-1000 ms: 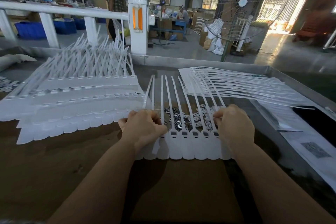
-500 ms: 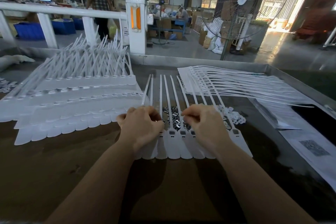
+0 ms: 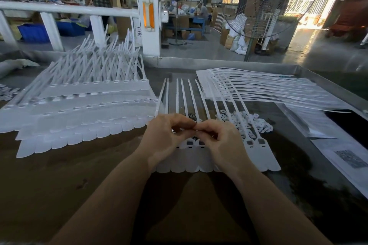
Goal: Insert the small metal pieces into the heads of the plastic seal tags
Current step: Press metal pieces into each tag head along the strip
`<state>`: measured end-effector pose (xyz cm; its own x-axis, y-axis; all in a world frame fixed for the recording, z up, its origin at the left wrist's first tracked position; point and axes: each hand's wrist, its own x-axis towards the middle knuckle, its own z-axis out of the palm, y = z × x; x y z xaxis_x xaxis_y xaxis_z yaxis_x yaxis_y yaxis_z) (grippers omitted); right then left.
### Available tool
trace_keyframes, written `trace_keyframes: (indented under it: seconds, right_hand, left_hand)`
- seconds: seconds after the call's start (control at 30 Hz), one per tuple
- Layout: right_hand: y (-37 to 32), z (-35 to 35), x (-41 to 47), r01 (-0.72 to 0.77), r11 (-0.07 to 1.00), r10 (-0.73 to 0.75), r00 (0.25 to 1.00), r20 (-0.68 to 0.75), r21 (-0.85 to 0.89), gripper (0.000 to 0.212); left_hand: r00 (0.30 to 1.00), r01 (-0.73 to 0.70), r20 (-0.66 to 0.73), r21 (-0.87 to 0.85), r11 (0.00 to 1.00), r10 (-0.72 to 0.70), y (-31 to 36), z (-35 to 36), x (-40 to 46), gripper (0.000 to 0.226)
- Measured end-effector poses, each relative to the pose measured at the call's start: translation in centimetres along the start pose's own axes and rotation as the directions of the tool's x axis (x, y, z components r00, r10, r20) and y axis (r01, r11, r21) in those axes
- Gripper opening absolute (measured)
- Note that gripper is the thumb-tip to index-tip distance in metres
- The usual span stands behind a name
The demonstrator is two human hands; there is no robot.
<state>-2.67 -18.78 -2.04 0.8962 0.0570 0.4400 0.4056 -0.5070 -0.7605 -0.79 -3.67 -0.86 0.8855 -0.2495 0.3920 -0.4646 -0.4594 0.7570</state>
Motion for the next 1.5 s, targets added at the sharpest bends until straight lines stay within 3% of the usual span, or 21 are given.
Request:
trace_keyframes:
  seconds: [0.47, 0.7, 0.97, 1.17, 1.5]
  right_hand:
    - [-0.11, -0.37, -0.13, -0.049, 0.995, 0.059, 0.991, -0.12, 0.086, 0.014]
    - [-0.05, -0.4, -0.19, -0.046, 0.998, 0.05, 0.988, -0.144, 0.033, 0.012]
    - [-0.04, -0.53, -0.36, -0.054, 0.999, 0.055, 0.988, -0.148, 0.005, 0.013]
    - [-0.09, -0.6, -0.36, -0.058, 0.998, 0.057, 0.985, -0.161, 0.002, 0.014]
    - [0.08, -0.44, -0.12, -0.109, 0.993, 0.114, 0.975, -0.189, 0.035, 0.01]
  left_hand:
    - [0.995, 0.096, -0.009, -0.203, 0.974, -0.099, 0.3, 0.02, -0.22, 0.022]
    - [0.987, 0.145, -0.014, -0.331, 0.932, -0.159, 0.36, -0.08, -0.16, 0.018]
    - [0.989, 0.145, 0.011, -0.322, 0.935, -0.15, 0.53, -0.02, -0.29, 0.026]
    - [0.995, 0.091, -0.025, -0.045, 0.995, -0.092, 0.27, 0.06, -0.13, 0.015]
    - [0.987, 0.098, 0.098, 0.282, 0.954, -0.131, 0.66, -0.13, 0.07, 0.008]
